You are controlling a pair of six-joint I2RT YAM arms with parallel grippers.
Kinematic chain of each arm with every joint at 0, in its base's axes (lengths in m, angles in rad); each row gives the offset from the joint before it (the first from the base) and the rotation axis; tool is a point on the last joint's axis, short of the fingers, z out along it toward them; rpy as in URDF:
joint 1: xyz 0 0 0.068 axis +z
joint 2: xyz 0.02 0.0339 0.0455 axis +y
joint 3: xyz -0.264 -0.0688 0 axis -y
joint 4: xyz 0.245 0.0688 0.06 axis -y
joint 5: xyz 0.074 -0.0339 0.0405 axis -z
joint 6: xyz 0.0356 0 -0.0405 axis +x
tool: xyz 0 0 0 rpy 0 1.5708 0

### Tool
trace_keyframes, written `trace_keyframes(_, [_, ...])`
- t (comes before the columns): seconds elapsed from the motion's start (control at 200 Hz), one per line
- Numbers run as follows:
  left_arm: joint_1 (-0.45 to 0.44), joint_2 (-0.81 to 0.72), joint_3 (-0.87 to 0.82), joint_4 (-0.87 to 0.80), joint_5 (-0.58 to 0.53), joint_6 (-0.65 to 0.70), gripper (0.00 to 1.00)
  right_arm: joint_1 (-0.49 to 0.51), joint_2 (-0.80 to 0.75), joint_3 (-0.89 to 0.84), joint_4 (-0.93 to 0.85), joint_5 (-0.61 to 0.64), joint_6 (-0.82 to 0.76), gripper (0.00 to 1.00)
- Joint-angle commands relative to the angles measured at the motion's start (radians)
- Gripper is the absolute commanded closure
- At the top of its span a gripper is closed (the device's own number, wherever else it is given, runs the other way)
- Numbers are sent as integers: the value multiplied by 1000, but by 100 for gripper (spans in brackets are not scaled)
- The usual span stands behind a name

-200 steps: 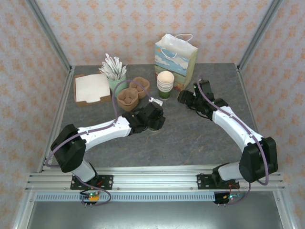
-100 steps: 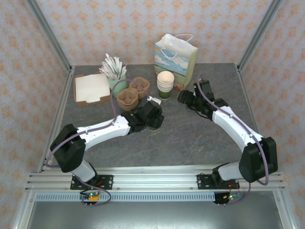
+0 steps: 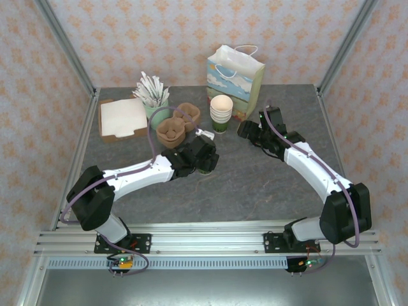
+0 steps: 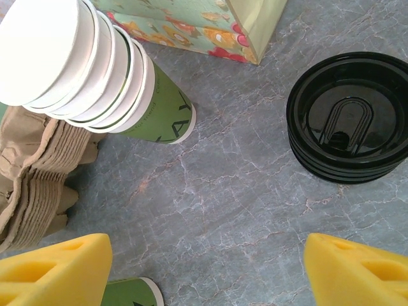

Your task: Pack the takeout coffee

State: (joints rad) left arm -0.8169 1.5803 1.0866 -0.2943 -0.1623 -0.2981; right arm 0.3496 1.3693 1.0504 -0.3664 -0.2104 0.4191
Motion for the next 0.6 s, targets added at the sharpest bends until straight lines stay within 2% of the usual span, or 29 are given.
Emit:
trace_keyframes(0.0, [9, 6, -52, -96, 20, -49, 24, -5, -7, -18, 20, -2, 10, 21])
trace_keyframes(0.22, [13, 25, -74, -149, 25, -59, 24, -4, -6, -15, 21, -5, 12, 20])
trace_keyframes(0.596, [18, 99, -37, -223, 144, -35, 24, -5, -2, -3, 16, -9, 11, 20])
